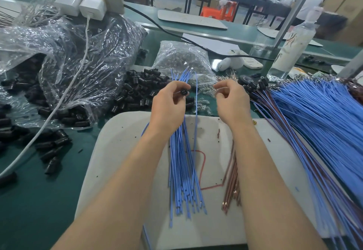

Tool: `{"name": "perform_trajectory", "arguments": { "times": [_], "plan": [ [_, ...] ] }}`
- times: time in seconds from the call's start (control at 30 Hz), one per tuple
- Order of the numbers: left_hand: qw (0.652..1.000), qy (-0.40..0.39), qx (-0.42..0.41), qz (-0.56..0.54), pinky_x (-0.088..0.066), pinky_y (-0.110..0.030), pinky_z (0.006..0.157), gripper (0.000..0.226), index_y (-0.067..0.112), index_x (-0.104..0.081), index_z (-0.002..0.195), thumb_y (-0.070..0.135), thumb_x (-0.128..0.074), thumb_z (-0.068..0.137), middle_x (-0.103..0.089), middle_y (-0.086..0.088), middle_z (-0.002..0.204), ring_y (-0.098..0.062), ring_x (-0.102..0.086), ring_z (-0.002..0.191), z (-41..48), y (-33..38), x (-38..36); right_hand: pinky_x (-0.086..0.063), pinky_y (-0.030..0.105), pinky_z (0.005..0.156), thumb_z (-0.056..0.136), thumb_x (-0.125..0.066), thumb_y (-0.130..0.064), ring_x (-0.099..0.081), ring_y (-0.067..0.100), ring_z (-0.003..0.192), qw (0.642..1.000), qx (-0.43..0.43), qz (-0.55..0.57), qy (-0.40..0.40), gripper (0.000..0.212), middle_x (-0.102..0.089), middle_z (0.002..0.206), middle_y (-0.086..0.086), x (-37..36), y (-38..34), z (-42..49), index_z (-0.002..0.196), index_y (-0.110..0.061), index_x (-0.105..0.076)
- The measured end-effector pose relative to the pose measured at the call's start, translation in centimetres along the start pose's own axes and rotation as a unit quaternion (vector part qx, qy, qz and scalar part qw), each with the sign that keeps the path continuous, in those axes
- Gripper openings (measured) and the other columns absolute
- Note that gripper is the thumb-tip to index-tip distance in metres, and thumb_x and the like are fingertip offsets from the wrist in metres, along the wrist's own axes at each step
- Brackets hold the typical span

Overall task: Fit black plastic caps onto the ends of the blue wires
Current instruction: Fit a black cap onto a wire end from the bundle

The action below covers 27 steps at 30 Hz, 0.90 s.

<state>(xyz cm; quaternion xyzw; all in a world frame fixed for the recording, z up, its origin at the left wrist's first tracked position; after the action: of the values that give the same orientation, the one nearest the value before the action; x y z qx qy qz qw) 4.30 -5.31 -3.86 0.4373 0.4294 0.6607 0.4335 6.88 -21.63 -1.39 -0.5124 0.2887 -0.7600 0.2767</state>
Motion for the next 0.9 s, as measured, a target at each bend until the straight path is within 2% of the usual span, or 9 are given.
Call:
{"name": "perform_trajectory", "arguments": {
  "times": [0.07, 0.17, 0.27, 0.33, 0.4, 0.57, 0.67, 0.8, 0.9],
  "plan": [
    [1.000, -0.010, -0.008, 0.003, -0.050, -0.021, 0.088, 0.034, 0.023, -0.064, 0.098, -0.005, -0.047, 0.089, -0.069, 0.003, 0.097, -0.009, -0.065, 0.095, 0.0, 0.1, -0.2, -0.041, 0.021, 0.064, 0.089, -0.049, 0.001, -0.053, 0.006, 0.068, 0.998, 0.010, 0.070, 0.002, 0.027, -0.062, 0.082, -0.008, -0.2, -1.0, -0.9, 0.095, -0.022, -0.061],
    [0.999, -0.035, -0.020, 0.001, -0.052, -0.034, 0.092, 0.032, 0.018, -0.065, 0.101, -0.006, -0.047, 0.087, -0.070, 0.000, 0.099, -0.013, -0.066, 0.096, -0.1, 0.3, -0.7, -0.047, 0.017, 0.070, 0.087, -0.052, 0.002, -0.058, 0.005, 0.073, 0.993, 0.027, 0.110, -0.026, 0.025, -0.061, 0.078, -0.013, -1.8, -2.5, -2.5, 0.094, -0.020, -0.062],
    [0.999, -0.030, -0.021, 0.006, -0.051, -0.034, 0.093, 0.029, 0.013, -0.065, 0.105, -0.004, -0.050, 0.087, -0.070, -0.001, 0.100, -0.015, -0.066, 0.098, -0.3, 0.3, -0.7, -0.052, 0.028, 0.082, 0.086, -0.054, 0.003, -0.062, 0.014, 0.084, 0.987, -0.006, 0.154, -0.044, 0.023, -0.061, 0.083, -0.007, -3.0, -2.2, -3.2, 0.100, -0.014, -0.061],
    [1.000, 0.002, -0.021, 0.008, -0.050, -0.024, 0.090, 0.024, 0.015, -0.065, 0.104, 0.000, -0.053, 0.089, -0.069, 0.003, 0.099, -0.013, -0.066, 0.095, -0.2, 0.2, -0.1, -0.050, 0.031, 0.086, 0.087, -0.057, -0.002, -0.060, 0.013, 0.086, 0.992, -0.017, 0.121, -0.023, 0.020, -0.062, 0.087, -0.004, -2.4, -1.3, -3.0, 0.103, -0.010, -0.063],
    [0.999, 0.036, -0.017, 0.005, -0.048, -0.021, 0.087, 0.023, 0.017, -0.065, 0.105, 0.004, -0.054, 0.091, -0.069, 0.005, 0.099, -0.012, -0.065, 0.092, 0.1, 0.2, 0.6, -0.050, 0.029, 0.085, 0.087, -0.059, -0.008, -0.061, 0.011, 0.085, 0.997, -0.010, 0.073, -0.015, 0.016, -0.065, 0.088, -0.004, -1.7, -0.6, -2.7, 0.100, -0.011, -0.067],
    [0.998, 0.064, -0.009, -0.013, -0.049, -0.024, 0.088, 0.022, 0.020, -0.060, 0.107, 0.005, -0.052, 0.092, -0.068, 0.001, 0.102, -0.014, -0.063, 0.095, 0.2, 0.1, 1.1, -0.041, 0.009, 0.063, 0.084, -0.064, -0.015, -0.056, -0.001, 0.070, 0.990, 0.026, -0.007, -0.139, 0.010, -0.064, 0.079, -0.010, -3.0, -1.2, -3.3, 0.090, -0.019, -0.071],
    [0.996, 0.080, -0.009, -0.026, -0.048, -0.020, 0.085, 0.019, 0.023, -0.052, 0.101, 0.007, -0.054, 0.092, -0.068, 0.000, 0.102, -0.009, -0.062, 0.092, 0.1, 0.0, 1.3, -0.036, 0.011, 0.063, 0.085, -0.064, -0.013, -0.055, 0.004, 0.074, 0.984, 0.040, -0.059, -0.165, 0.014, -0.065, 0.086, -0.007, -3.2, -1.7, -3.5, 0.096, -0.017, -0.071],
    [0.997, 0.075, -0.001, -0.029, -0.046, -0.012, 0.077, 0.014, 0.021, -0.052, 0.099, 0.009, -0.055, 0.092, -0.066, 0.006, 0.097, -0.007, -0.061, 0.087, 0.1, -0.1, 1.3, -0.036, 0.010, 0.065, 0.087, -0.063, -0.014, -0.055, 0.007, 0.079, 0.992, 0.029, -0.063, -0.107, 0.015, -0.065, 0.094, -0.004, -0.8, -1.2, -2.9, 0.101, -0.015, -0.068],
    [0.998, 0.066, -0.006, -0.017, -0.043, -0.007, 0.072, 0.014, 0.023, -0.053, 0.095, 0.010, -0.057, 0.091, -0.062, 0.013, 0.088, 0.002, -0.059, 0.079, 0.2, 0.0, 1.1, -0.043, 0.020, 0.068, 0.085, -0.068, -0.024, -0.059, 0.014, 0.085, 0.975, -0.036, -0.126, -0.178, 0.015, -0.065, 0.096, -0.001, -1.0, 0.0, -3.2, 0.098, -0.018, -0.065]
  ]
}}
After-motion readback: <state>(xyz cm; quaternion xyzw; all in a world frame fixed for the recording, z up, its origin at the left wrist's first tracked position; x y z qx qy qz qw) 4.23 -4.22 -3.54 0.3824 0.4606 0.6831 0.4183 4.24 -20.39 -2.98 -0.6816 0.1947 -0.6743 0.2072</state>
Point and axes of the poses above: each hand's wrist, its own z-axis towards the middle knuckle, its own x-axis out of the back of the hand, y = z × x, the point moved 6 cm from there along z, towards the middle knuckle
